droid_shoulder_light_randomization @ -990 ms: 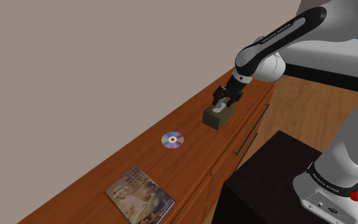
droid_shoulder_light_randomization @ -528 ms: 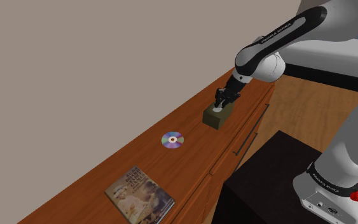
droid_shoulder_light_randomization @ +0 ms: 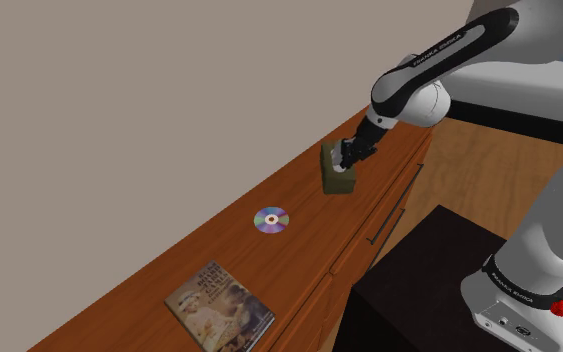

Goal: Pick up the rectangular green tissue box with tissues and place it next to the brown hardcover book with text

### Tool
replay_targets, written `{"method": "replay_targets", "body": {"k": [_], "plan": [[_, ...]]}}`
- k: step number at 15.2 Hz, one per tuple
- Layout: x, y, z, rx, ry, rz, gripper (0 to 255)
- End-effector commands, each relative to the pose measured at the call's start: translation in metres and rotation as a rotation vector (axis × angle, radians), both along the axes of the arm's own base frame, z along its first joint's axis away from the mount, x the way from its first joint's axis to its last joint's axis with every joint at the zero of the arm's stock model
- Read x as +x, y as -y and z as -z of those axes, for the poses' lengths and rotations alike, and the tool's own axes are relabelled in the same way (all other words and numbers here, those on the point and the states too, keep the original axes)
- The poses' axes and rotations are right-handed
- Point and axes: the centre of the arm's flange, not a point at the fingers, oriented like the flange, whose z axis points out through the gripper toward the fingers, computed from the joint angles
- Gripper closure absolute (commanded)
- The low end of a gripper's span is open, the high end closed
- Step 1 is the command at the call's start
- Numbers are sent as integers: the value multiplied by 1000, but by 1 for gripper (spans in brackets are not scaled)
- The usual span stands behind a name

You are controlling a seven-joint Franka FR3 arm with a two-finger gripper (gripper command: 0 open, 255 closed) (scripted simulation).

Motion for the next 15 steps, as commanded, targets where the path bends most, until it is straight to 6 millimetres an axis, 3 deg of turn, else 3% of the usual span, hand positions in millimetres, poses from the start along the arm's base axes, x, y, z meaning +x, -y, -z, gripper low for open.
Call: {"method": "replay_targets", "body": {"k": [1, 15], "plan": [[0, 0, -9, -1, -2, 0, 255], [0, 0, -83, -1, -2, 0, 255]]}}
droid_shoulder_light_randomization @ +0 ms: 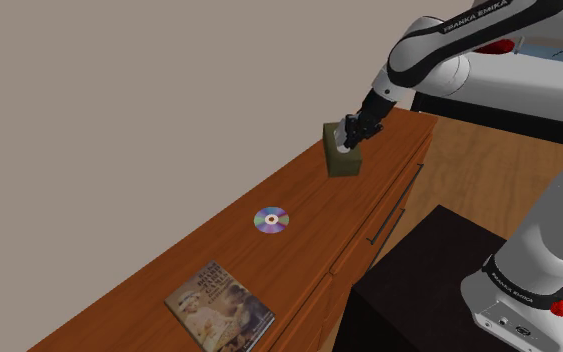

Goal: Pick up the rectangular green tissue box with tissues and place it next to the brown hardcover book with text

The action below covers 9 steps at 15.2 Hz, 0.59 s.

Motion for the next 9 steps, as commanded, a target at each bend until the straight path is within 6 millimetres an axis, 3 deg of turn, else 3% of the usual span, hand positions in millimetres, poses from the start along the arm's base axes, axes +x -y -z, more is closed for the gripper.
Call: {"method": "replay_targets", "body": {"k": [1, 9], "plan": [[0, 0, -11, 0, 0, 0, 255], [0, 0, -54, 0, 0, 0, 255]]}}
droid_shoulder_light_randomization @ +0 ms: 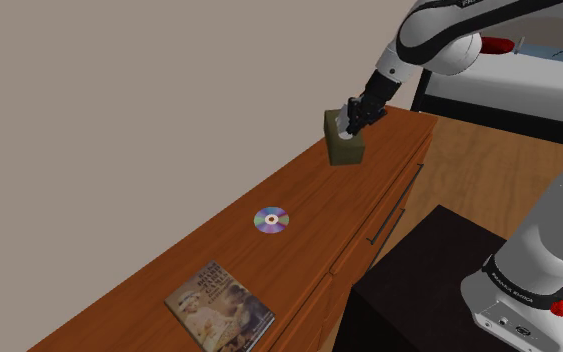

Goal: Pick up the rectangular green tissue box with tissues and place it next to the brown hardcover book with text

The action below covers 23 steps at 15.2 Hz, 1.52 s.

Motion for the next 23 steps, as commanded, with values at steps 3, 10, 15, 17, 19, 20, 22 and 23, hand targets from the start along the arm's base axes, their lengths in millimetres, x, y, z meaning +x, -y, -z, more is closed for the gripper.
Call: {"method": "replay_targets", "body": {"k": [3, 10, 15, 17, 19, 20, 22, 23], "plan": [[1, 0, -22, 0, 0, 0, 255], [1, 0, -59, 0, 0, 0, 255], [1, 0, -85, 0, 0, 0, 255], [1, 0, -96, 0, 0, 0, 255], [-5, -12, -97, 0, 0, 0, 255], [-11, -24, -97, 0, 0, 0, 255], [-22, -48, -97, 0, 0, 0, 255], [-27, -60, -97, 0, 0, 0, 255]]}}
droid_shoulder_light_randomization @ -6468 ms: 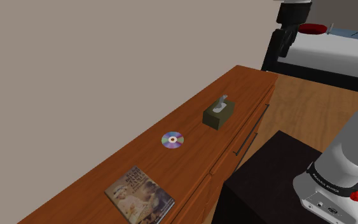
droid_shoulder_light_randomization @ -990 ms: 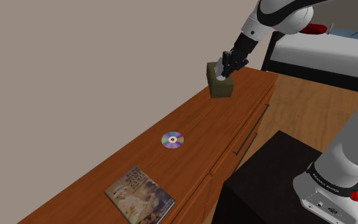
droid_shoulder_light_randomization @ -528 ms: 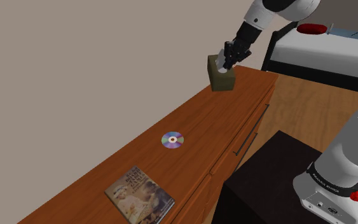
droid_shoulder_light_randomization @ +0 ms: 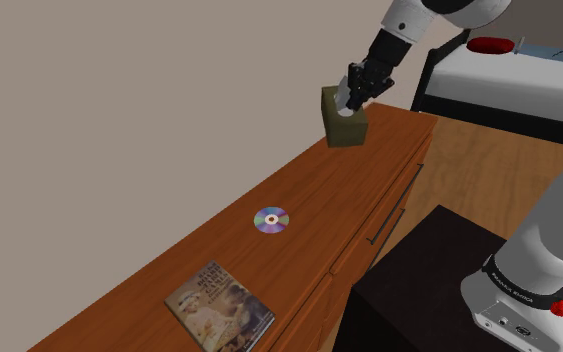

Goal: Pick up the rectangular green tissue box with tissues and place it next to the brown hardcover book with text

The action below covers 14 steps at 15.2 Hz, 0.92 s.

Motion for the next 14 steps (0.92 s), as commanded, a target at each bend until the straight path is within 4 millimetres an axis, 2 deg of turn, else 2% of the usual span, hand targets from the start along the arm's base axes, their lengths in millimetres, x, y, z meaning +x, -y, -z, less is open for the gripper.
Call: {"method": "replay_targets", "body": {"k": [1, 14], "plan": [[-10, -24, -1, 0, 0, 1, 255], [-82, -180, -3, 0, 0, 1, 255]]}}
